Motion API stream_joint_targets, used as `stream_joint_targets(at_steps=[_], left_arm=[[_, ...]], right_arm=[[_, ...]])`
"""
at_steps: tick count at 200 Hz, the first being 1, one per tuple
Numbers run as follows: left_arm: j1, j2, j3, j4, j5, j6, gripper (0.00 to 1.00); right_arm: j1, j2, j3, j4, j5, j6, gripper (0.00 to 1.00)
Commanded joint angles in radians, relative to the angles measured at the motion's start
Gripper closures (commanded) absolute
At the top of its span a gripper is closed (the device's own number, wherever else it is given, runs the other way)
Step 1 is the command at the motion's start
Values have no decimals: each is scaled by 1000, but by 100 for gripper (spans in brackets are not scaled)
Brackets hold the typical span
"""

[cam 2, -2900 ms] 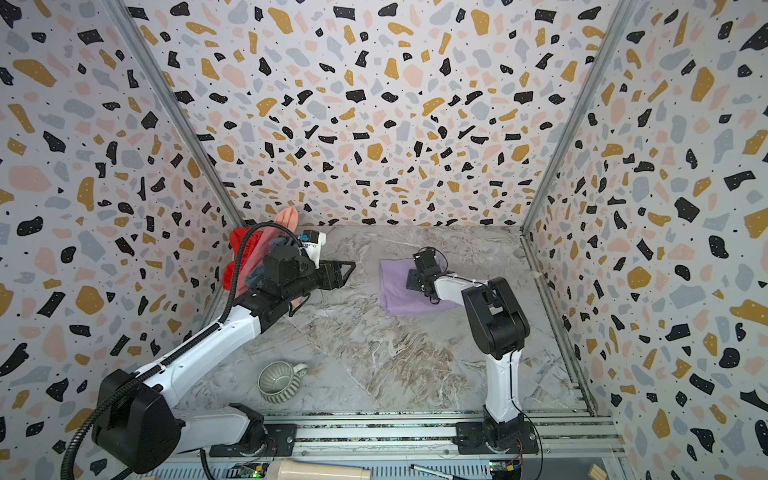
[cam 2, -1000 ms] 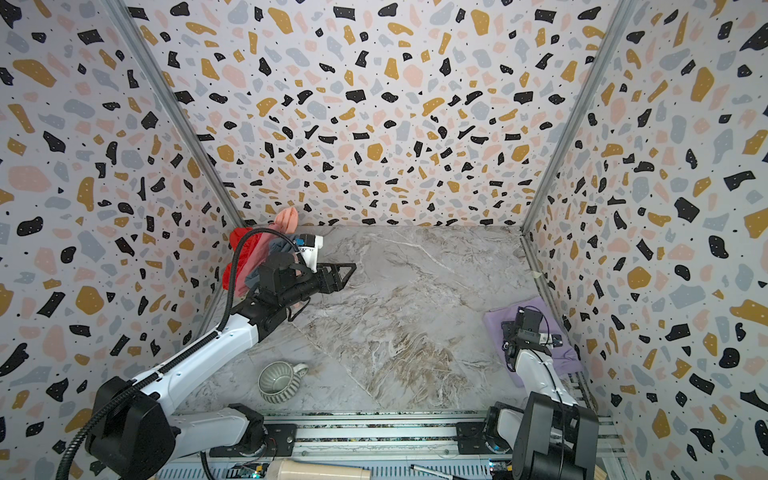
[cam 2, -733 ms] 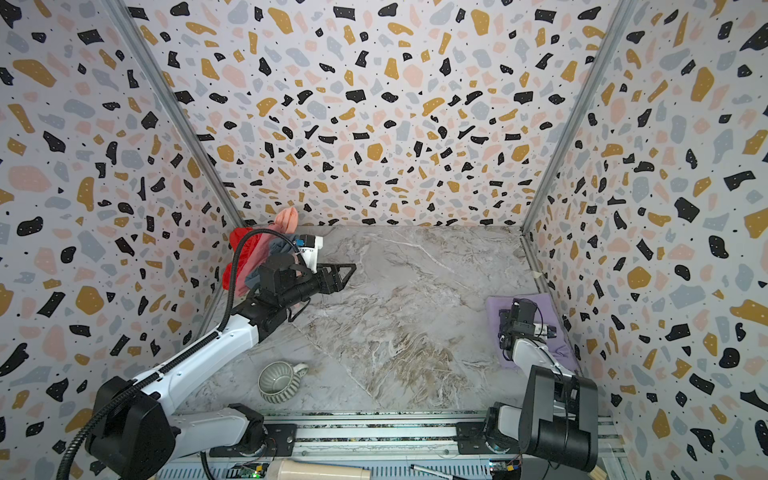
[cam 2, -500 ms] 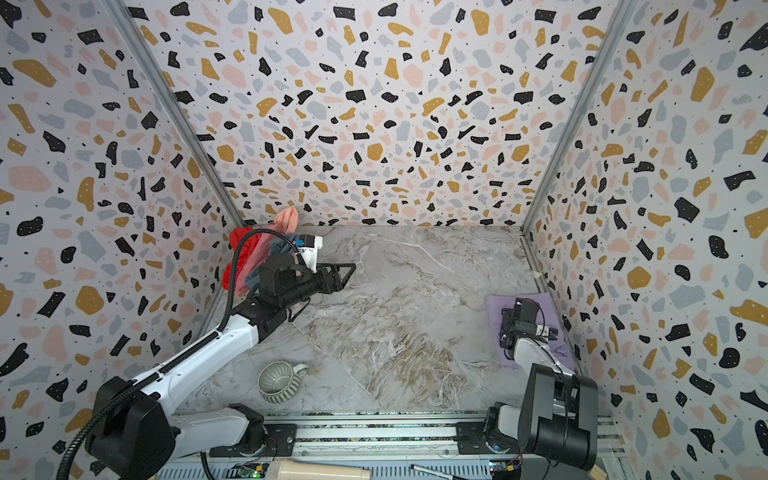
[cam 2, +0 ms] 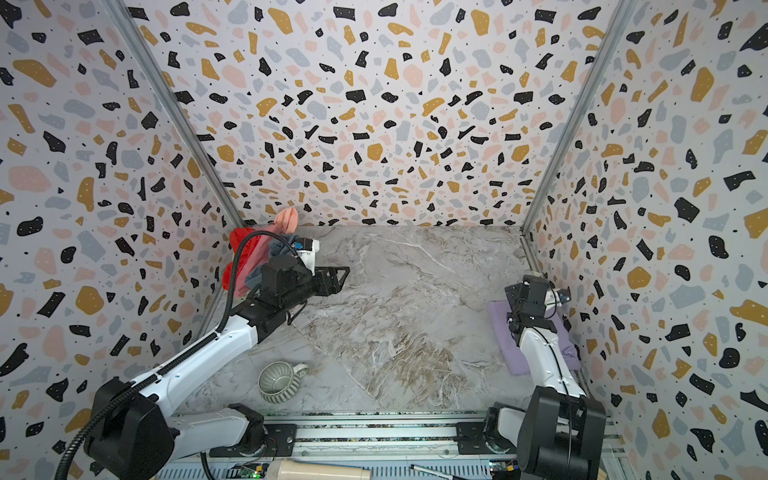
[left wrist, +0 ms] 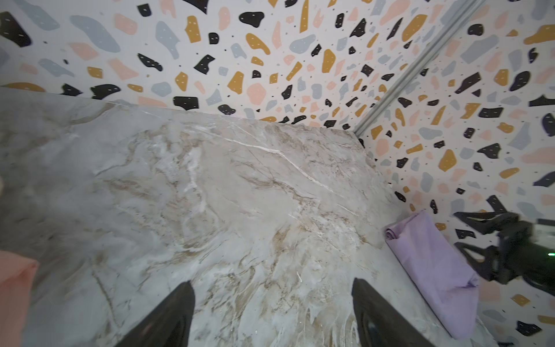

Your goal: Fold and stack the t-shirts

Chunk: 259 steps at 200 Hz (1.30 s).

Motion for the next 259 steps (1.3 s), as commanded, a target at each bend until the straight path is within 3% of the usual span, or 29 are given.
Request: stream_joint_targets(at_steps=[1,10,26,49,75,105,140,187,217,259], left_arm=[[7,-70,12,-26,-248,63,11],[10,-89,-6,-32,-347,66,7],[24,-123,-45,-31,-509,69,0],[73,-157,-104,-10,-703,50,0],[187,-176,-218,112,-796,41,0],[332,-132,-350,350,-780,122,1],[373,-65,-571,782,-667,224,0],[374,61,-629,933,-660,324,0],[376,196,-676,1147,-645,340,0],[376,228,-676,1165,-597,366,0]], right_arm=[[36,-38,25,81,9,-276,8],[60,-42,26,118,22,-354,2],[101,-32,29,150,83,-467,0],[133,0,27,175,156,-557,1],[152,39,16,227,170,-622,1],[172,51,-35,352,94,-688,1],[193,50,-123,508,17,-765,1],[222,116,-114,513,11,-836,1],[224,133,-184,643,1,-886,1],[216,187,-228,751,-7,-933,1]])
